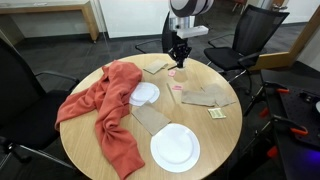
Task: Remove the marker from the white cup and place it on the table
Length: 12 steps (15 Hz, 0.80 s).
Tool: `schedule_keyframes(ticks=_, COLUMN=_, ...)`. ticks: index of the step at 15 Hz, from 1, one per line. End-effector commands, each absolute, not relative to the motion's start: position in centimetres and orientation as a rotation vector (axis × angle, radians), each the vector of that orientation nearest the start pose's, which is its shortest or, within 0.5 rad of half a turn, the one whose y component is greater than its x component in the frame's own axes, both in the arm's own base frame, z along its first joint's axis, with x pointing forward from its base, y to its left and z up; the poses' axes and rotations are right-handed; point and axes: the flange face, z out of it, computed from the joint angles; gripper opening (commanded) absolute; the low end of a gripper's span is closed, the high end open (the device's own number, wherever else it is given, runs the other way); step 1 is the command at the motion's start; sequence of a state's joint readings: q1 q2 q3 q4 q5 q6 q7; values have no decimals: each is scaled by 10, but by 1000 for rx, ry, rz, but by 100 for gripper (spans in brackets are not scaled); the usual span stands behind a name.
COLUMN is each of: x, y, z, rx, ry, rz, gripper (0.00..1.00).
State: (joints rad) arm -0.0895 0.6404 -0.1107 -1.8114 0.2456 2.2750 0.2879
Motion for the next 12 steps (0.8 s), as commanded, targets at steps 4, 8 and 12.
schedule_keyframes(ticks=4, x=623, y=-101, z=147, rx=-2910, ry=903, rz=158, gripper=3)
schedule_keyframes(ticks=8, x=632, y=-88, z=136, rx=-2913, ry=909, rz=82, gripper=3)
schedule_keyframes(ticks=12, x=638, y=-77, z=127, rx=-2923, ry=909, rz=28, gripper=3)
